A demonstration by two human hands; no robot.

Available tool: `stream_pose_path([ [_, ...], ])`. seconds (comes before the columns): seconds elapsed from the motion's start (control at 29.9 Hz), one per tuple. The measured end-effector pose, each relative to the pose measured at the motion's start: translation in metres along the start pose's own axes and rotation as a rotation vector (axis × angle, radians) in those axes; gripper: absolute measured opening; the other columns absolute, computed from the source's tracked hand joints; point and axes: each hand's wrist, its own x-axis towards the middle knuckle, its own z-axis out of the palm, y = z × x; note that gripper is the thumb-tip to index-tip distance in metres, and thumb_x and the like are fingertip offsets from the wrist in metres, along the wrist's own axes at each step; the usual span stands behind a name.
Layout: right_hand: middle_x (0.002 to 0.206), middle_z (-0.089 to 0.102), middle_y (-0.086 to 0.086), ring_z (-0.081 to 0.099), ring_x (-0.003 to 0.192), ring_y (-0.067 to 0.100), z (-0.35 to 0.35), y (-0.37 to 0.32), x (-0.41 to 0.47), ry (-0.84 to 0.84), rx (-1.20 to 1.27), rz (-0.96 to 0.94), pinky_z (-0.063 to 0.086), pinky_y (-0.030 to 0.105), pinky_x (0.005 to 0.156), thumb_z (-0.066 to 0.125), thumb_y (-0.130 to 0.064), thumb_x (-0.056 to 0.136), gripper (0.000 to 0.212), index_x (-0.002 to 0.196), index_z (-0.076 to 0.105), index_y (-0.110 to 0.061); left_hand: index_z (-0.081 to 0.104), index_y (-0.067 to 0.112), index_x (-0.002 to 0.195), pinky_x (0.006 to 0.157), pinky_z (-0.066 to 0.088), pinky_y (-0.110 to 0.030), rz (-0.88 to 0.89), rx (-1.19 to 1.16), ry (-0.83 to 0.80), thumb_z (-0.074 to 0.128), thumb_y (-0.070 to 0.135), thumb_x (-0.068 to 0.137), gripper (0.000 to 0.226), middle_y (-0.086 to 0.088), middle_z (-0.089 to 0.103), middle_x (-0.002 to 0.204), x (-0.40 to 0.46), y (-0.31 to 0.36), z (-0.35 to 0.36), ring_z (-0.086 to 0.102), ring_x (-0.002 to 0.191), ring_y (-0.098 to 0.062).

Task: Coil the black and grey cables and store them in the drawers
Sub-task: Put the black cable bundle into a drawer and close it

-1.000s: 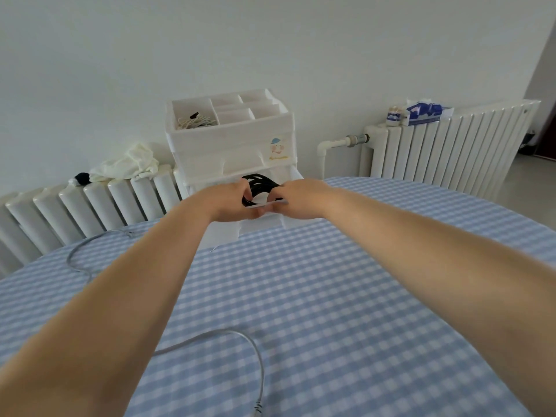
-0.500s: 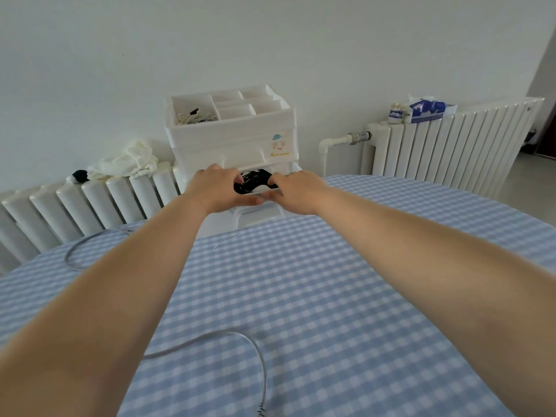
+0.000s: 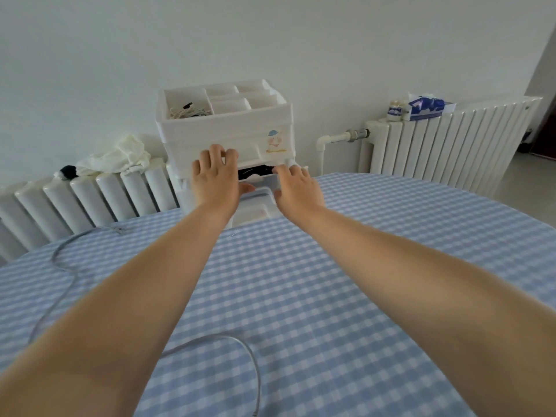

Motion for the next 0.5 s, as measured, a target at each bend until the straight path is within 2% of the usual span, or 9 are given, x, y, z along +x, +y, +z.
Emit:
stream_pose_path([
  [0.03,0.132,0.049,0.012,0.046,0.121,0.031,0.001,0.001,-0.004,-0.026,0.047,0.001,0.039,0.038,0.094,0.047,-0.018,0.095,0.047,0.141,0.036,-0.014,0.036,0.013,0.138,0.110,0.020,-0.041,-0.001,0.002,0.003,0.071,0.047,0.079,0.077,-0.014,0.029,0.144,-0.001,0.000,0.001,0.027,0.133,-0.035],
  [0.1,0.136,0.048,0.010,0.045,0.123,0.029,0.001,0.001,-0.011,-0.060,0.105,-0.007,0.040,0.040,0.094,0.047,-0.018,0.096,0.054,0.146,0.029,-0.017,0.013,0.017,0.151,0.118,0.002,-0.043,-0.015,0.030,-0.027,0.066,0.049,0.082,0.093,-0.012,0.001,0.160,0.002,-0.001,0.003,0.000,0.147,-0.033],
  [0.17,0.139,0.046,0.008,0.044,0.126,0.028,0.000,0.002,-0.015,-0.093,0.133,-0.009,0.041,0.041,0.096,0.047,-0.019,0.096,0.057,0.148,0.025,-0.018,-0.011,0.021,0.152,0.118,-0.008,-0.045,-0.044,0.060,-0.070,0.063,0.052,0.082,0.106,-0.009,-0.020,0.159,0.006,-0.004,0.005,-0.017,0.146,-0.031],
  [0.37,0.142,0.046,0.005,0.044,0.129,0.025,0.002,0.003,-0.014,-0.139,0.201,0.059,0.044,0.041,0.096,0.047,-0.020,0.096,0.054,0.146,0.029,-0.019,-0.025,0.018,0.148,0.118,-0.008,-0.046,-0.091,0.115,-0.123,0.064,0.059,0.079,0.120,-0.009,-0.029,0.157,0.021,-0.005,0.009,-0.021,0.145,-0.029],
  [0.5,0.142,0.045,0.005,0.044,0.127,0.024,0.002,0.010,-0.011,-0.156,0.245,0.117,0.042,0.038,0.091,0.048,-0.021,0.096,0.051,0.144,0.031,-0.017,-0.026,0.019,0.147,0.117,-0.009,-0.046,-0.089,0.138,-0.064,0.065,0.060,0.078,0.121,-0.010,-0.028,0.157,0.025,-0.007,0.016,-0.020,0.145,-0.032],
])
